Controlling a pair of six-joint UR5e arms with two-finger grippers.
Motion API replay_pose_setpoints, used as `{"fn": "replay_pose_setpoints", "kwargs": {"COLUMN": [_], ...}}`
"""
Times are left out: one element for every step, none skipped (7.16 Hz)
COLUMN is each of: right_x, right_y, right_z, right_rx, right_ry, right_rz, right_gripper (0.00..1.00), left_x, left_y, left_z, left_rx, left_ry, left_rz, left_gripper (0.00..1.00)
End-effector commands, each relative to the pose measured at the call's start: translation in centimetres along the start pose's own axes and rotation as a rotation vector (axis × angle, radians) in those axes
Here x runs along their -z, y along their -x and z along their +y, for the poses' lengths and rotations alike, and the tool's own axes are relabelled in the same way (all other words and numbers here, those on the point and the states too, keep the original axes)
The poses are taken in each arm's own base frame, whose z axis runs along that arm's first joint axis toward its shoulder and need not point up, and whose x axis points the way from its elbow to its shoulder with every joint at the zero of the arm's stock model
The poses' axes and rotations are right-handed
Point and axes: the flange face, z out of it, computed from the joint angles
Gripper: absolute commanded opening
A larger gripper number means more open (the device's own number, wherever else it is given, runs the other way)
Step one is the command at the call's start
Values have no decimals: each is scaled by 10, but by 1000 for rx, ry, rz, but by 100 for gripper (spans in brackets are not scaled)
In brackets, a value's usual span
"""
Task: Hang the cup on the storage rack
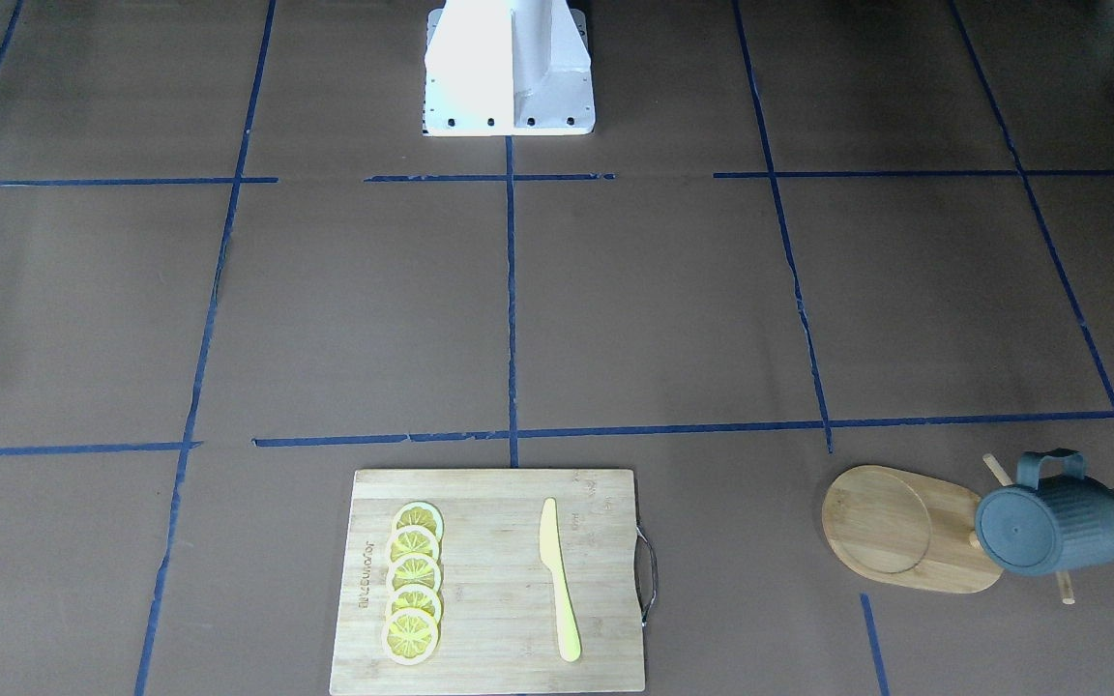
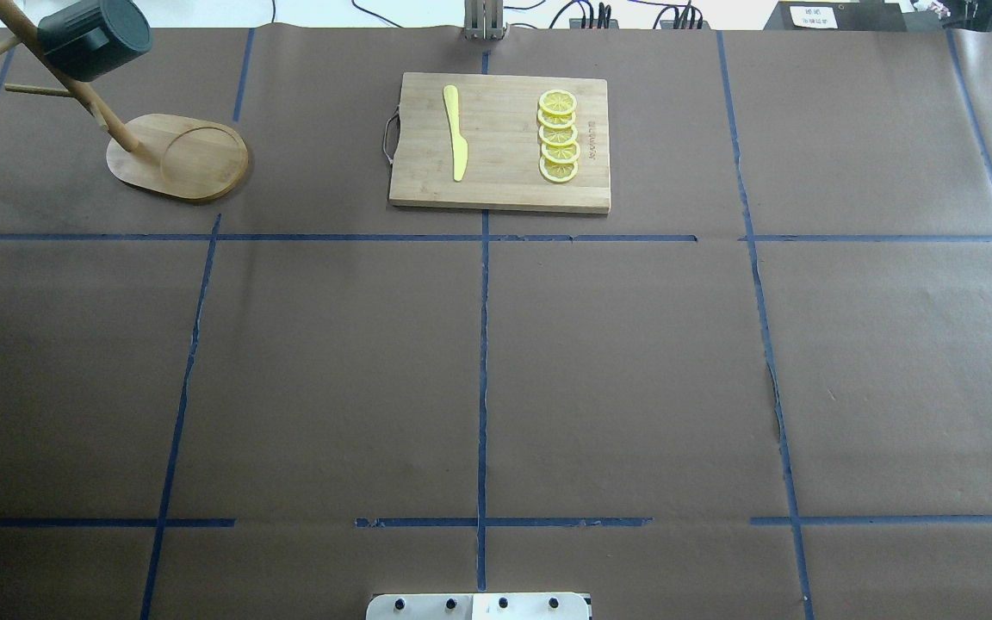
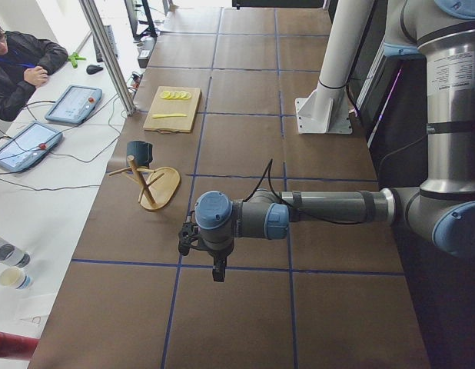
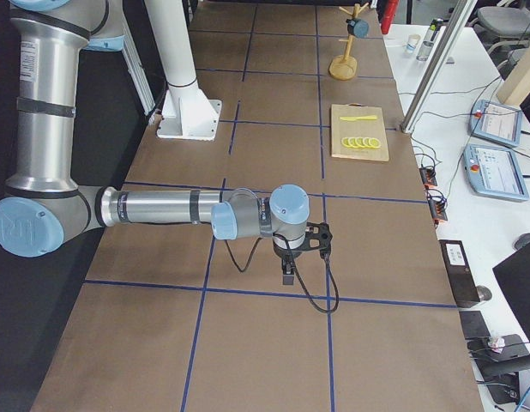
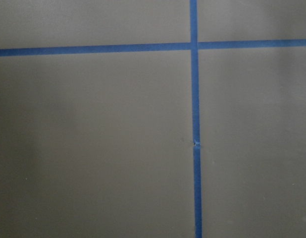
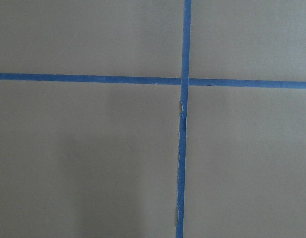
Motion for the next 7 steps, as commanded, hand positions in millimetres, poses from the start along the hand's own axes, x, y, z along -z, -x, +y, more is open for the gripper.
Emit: {"fn": "replay_pose_setpoints", "kwargs": {"right_x": [0,0,-1,-2,-3,-3,-4], "right_y": [0,0,0,0,1,1,2], "right_z": [-1,-1,-1,0,0,0,-1], "right_rx": [2,4,3,0,2,3,2], "right_ry": [0,0,1,3,5,7,8], "right_rz": [2,2,2,1,1,1,1], "right_gripper": [100,100,100,100,100,100,100], "left_x": [9,11,17,17,18,19,18], "left_y": [-8,-11,-18,-19,-19,-20,-19], "left_z": [1,-3,-3,0,0,0,0], "left_rx": [-2,-16,-36,-38,-39,-39,-38], "left_ry": [-3,-10,-27,-27,-28,-29,-28], "left_rz": [-4,-6,0,3,3,2,0], "left_gripper": [100,100,100,100,100,100,100]}}
